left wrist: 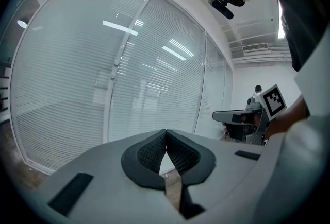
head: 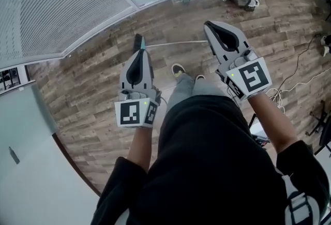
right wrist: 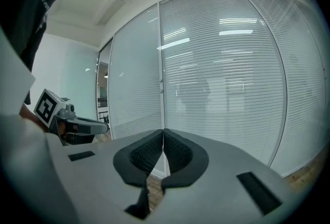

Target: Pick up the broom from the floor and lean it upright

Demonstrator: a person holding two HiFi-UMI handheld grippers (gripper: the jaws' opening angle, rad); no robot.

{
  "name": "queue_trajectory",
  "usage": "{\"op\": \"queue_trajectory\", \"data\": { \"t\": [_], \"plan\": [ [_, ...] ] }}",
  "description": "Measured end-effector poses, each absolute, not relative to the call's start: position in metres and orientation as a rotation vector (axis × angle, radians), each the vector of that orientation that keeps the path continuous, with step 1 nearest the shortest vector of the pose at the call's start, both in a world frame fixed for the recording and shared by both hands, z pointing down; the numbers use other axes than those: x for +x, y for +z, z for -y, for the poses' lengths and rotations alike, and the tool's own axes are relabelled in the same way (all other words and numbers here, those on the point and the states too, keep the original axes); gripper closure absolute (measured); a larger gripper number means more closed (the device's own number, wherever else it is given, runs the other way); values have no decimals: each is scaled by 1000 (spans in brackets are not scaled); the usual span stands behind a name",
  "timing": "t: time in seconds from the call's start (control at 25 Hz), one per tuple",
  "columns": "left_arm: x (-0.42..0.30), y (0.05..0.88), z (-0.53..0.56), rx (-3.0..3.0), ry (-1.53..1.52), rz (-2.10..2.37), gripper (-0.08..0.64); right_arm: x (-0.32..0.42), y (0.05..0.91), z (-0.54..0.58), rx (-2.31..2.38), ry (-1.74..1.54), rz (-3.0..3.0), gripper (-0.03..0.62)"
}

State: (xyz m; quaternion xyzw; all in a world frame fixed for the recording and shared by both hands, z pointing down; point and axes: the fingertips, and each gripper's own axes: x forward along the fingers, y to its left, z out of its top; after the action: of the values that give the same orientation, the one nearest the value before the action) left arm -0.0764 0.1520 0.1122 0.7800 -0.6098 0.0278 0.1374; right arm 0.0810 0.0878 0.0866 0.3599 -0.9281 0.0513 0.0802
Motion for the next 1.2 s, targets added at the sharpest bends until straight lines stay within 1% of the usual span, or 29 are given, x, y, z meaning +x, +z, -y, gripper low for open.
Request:
{"op": "queue_trajectory", "data": {
  "t": [0.28,0.6,0.72,1.0,1.2],
  "plan": [
    [-100,115,-129,2257,45,1739,537,59,91,-73,1083,145,2730,574],
    [-109,117,-102,2250,34,1736,537,39,92,-52,1041,169,2730,574],
    [-104,119,-87,2279,50,1714,537,43,97,-33,1050,193,2731,574],
    [-79,142,-39,2332,242,1556,537,59,102,16,1111,259,2737,574],
    [-62,135,10,2376,212,1487,535,78,110,57,1134,308,2766,574]
  ]
}}
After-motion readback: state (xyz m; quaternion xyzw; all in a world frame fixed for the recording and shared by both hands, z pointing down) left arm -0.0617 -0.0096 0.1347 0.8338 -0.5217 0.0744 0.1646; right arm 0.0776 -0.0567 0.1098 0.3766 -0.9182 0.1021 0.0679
